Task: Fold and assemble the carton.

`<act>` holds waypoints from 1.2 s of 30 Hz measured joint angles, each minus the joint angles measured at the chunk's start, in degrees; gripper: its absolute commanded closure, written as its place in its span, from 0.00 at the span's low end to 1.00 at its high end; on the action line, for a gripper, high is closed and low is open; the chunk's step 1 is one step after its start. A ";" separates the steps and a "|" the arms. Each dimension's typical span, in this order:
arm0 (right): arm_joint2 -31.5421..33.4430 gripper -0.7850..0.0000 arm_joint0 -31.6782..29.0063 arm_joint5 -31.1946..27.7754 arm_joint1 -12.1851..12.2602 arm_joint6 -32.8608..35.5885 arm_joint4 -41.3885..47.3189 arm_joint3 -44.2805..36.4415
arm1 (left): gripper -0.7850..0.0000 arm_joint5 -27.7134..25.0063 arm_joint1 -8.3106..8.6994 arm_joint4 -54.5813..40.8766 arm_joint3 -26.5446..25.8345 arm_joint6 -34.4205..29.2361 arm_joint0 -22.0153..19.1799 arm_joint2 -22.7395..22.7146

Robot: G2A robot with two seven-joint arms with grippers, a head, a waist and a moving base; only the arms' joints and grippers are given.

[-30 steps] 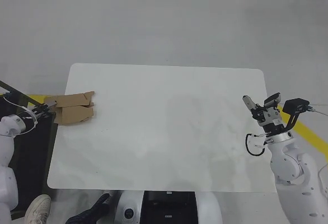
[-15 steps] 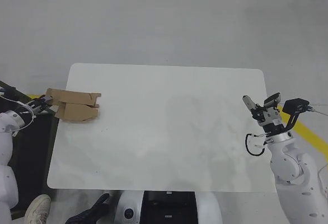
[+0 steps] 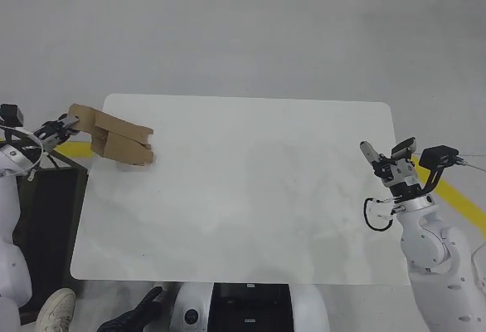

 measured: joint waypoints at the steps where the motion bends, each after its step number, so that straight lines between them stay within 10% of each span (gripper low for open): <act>1: 0.00 0.00 0.00 0.00 0.00 0.00 0.00 0.00 | 1.00 1.19 -0.20 -2.77 -2.23 -1.20 1.04 0.34; 19: 0.00 0.00 0.00 0.00 0.00 0.00 0.00 0.00 | 1.00 6.34 -0.59 -22.08 -38.05 -6.29 16.62 10.76; 36: 0.00 0.00 0.00 0.00 0.00 0.00 0.00 0.00 | 1.00 7.05 -3.12 -23.52 -48.42 -6.98 13.06 25.77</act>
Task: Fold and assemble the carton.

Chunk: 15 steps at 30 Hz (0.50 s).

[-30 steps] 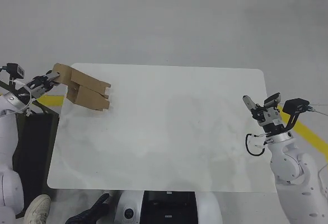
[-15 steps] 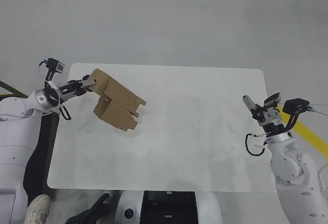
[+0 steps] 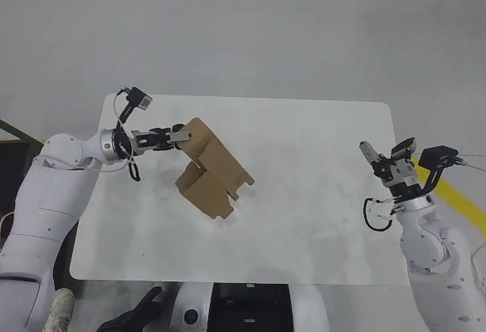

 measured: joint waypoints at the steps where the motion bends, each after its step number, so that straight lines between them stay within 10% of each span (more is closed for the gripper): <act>1: 0.00 0.00 0.00 0.00 0.00 0.00 0.00 0.00 | 1.00 -0.02 -0.34 -0.19 -0.17 0.01 -0.41 1.30; 15: 0.00 0.00 0.00 0.00 0.00 0.00 0.00 0.00 | 1.00 -0.89 -2.93 -2.07 -2.34 0.89 -4.50 8.96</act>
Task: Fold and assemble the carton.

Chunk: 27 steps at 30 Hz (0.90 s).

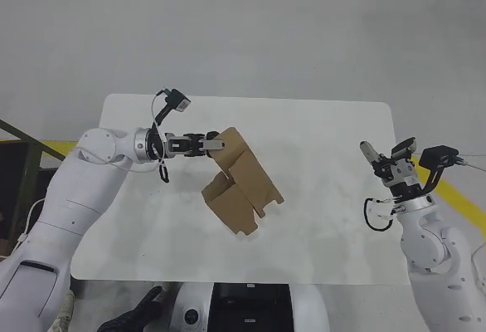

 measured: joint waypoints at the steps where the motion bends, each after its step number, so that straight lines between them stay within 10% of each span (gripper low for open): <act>1: 0.00 0.00 0.00 0.00 0.00 0.00 0.00 0.00 | 1.00 0.00 0.00 0.01 0.01 0.00 0.01 -0.01; 27: -0.88 0.00 0.17 -2.63 -0.10 4.22 6.09 -0.27 | 1.00 0.01 0.01 0.02 0.02 0.00 0.02 -0.02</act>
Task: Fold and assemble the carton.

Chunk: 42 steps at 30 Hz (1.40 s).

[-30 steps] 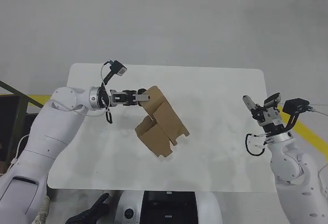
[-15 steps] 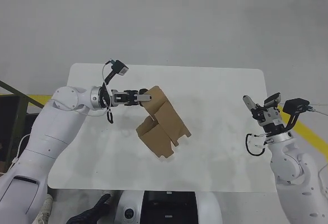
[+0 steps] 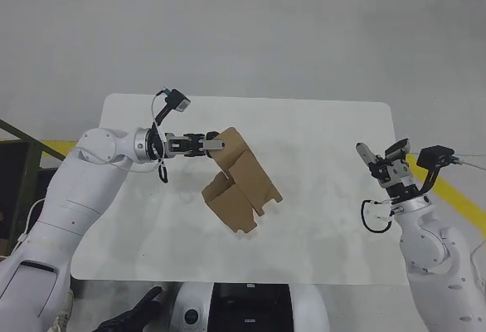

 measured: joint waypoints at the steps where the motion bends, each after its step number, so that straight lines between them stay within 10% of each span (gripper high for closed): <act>1: -0.28 0.00 0.08 -1.07 0.03 1.86 1.73 -0.01 | 1.00 0.29 -0.04 -0.12 -0.32 0.37 0.23 0.05; 17: -10.13 0.00 -3.69 -24.09 0.48 24.62 33.23 0.94 | 1.00 1.11 -2.30 -4.50 5.60 6.62 -0.97 1.51; 42: -17.81 0.00 -2.69 -23.58 0.18 26.58 34.74 1.06 | 1.00 3.85 -3.43 -7.27 8.33 6.57 -1.65 1.11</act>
